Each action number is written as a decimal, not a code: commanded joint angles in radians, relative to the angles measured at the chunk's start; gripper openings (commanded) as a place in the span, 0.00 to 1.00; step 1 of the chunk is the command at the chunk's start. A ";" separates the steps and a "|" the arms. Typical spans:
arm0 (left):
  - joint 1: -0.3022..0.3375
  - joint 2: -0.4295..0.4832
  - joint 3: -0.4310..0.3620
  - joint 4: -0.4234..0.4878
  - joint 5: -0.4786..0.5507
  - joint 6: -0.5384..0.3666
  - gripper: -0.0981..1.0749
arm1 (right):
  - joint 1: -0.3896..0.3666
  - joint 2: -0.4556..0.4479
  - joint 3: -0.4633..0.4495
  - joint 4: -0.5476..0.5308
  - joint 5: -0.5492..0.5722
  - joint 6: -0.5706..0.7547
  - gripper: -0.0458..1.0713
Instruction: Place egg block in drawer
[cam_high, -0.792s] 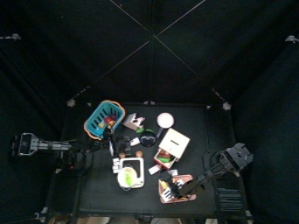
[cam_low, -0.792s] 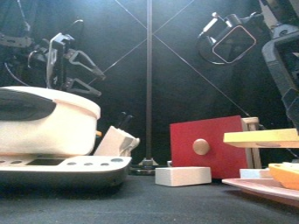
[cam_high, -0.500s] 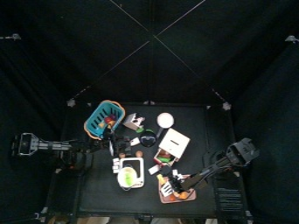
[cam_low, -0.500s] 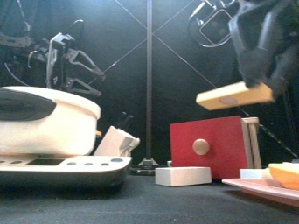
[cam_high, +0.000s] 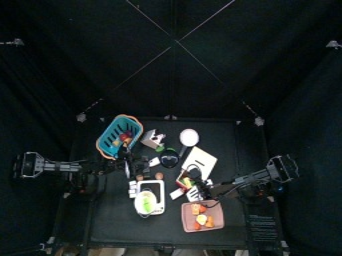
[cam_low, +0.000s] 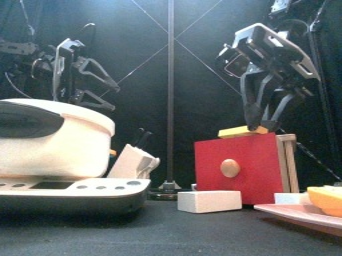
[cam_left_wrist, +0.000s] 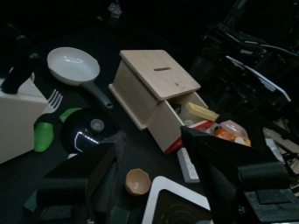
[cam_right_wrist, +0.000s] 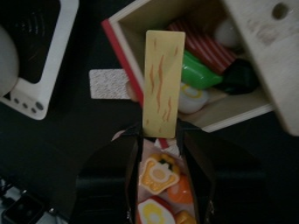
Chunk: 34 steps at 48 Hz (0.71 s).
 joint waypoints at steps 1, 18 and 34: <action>0.003 -0.002 -0.011 0.003 -0.003 0.002 0.85 | -0.017 -0.040 -0.011 -0.012 0.002 -0.005 0.64; 0.002 -0.002 -0.011 0.005 -0.002 0.003 0.85 | -0.018 -0.043 -0.011 -0.034 0.002 -0.006 0.78; -0.006 0.002 -0.017 0.006 -0.003 0.002 0.85 | -0.021 -0.080 -0.011 -0.080 0.002 -0.006 0.78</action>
